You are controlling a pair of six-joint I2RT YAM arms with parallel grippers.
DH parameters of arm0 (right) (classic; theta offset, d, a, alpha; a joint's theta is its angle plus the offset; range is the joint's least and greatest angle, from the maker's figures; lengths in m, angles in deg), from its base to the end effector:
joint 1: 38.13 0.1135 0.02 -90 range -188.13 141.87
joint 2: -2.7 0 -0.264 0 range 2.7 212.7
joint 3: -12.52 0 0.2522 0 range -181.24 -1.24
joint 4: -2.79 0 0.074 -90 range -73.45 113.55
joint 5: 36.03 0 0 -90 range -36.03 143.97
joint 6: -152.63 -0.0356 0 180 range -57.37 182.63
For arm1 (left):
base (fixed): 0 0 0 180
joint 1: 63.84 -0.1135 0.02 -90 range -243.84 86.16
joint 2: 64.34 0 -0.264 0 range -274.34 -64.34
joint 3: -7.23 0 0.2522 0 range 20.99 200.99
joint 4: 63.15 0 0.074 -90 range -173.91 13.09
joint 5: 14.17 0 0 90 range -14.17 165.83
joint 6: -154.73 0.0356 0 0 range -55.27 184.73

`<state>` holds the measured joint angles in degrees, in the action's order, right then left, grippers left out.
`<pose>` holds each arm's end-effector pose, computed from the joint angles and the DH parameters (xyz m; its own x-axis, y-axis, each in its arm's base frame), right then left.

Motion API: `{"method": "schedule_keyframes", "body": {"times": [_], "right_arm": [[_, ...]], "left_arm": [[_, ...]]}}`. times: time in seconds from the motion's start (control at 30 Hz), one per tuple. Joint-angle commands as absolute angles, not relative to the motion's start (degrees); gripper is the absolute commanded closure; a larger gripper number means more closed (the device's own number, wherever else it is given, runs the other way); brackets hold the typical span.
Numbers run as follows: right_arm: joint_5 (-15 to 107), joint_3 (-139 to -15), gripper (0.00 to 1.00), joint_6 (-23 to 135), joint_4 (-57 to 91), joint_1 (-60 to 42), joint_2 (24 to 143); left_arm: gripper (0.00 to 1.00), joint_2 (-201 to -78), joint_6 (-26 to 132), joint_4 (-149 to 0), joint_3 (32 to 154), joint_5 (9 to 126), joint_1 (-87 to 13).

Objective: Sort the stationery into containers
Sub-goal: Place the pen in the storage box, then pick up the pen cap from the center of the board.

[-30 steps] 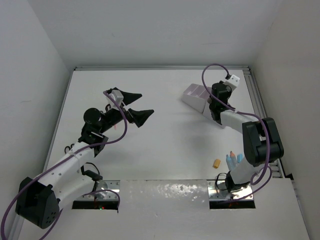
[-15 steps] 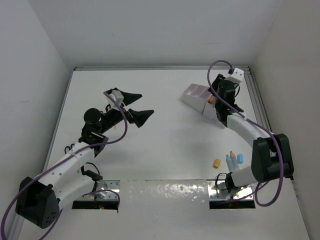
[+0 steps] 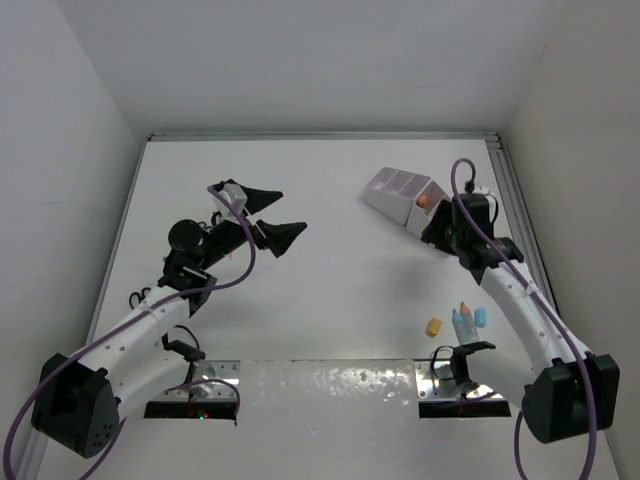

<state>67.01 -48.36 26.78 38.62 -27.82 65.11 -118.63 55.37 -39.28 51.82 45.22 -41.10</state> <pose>0.2338 0.0344 0.2748 -0.4827 0.4921 -0.7244 0.3513 0.8665 0.3545 0.1922 -0.1002 0.3110 0.0946 -0.1914 -0.9769 0.8142 0.5795 -0.0347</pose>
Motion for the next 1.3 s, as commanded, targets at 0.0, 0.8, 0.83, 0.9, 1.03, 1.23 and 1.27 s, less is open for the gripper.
{"method": "schedule_keyframes", "body": {"times": [0.0,0.8,0.83,0.9,1.03,1.23,1.27], "right_arm": [[62.32,-39.87,0.42,15.21,54.24,-28.11,62.04],[61.01,-19.7,0.94,10.15,53.83,-26.61,55.78],[60.22,-19.96,0.98,11.38,52.69,-25.74,57.0],[59.34,-22.15,1.0,15.67,48.47,-24.16,58.94],[59.59,-29.61,1.0,25.78,42.75,-16.19,66.67],[60.92,-42.8,1.0,45.56,25.85,-4.48,72.4],[60.31,-43.16,1.0,48.8,22.13,-3.25,72.66]], "left_arm": [[0.0,-117.34,54.36,-36.04,51.22,45.24,-41.7],[0.0,-110.49,51.99,-33.58,43.67,49.64,-41.7],[0.0,-110.49,51.99,-33.49,43.58,49.72,-41.78],[0.0,-110.22,51.99,-33.84,43.49,50.34,-41.87],[0.0,-110.49,50.59,-39.44,43.84,54.01,-41.96],[0.15,-113.55,45.31,-51.5,45.68,51.59,-43.98],[0.22,-114.0,45.83,-51.77,46.82,51.48,-43.89]]}}
